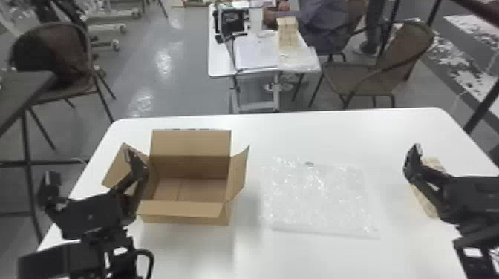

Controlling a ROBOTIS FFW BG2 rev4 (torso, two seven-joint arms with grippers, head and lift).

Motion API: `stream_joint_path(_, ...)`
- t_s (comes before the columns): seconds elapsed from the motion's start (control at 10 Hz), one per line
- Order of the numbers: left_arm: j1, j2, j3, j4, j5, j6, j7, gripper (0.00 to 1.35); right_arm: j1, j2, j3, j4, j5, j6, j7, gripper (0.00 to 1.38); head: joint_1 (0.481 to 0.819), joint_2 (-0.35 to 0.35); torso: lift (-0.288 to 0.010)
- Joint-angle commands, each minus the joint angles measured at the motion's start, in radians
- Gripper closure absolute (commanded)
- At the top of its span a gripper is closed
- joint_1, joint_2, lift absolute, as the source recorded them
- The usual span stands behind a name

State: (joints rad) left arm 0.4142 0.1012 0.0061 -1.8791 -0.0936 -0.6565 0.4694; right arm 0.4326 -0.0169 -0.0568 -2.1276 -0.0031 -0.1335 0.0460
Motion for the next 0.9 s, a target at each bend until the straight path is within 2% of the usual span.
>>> stream_joint_path(0.0,0.000,0.000,0.000,0.000,0.000,0.000,0.000,0.00,0.000,0.000,0.000,0.000,0.000,0.000,0.000,0.00,0.678,0.086,-0.100)
stream_joint_path(0.8,0.000,0.000,0.000,0.000,0.000,0.000,0.000,0.00,0.000,0.000,0.000,0.000,0.000,0.000,0.000,0.00,0.678,0.086,-0.100)
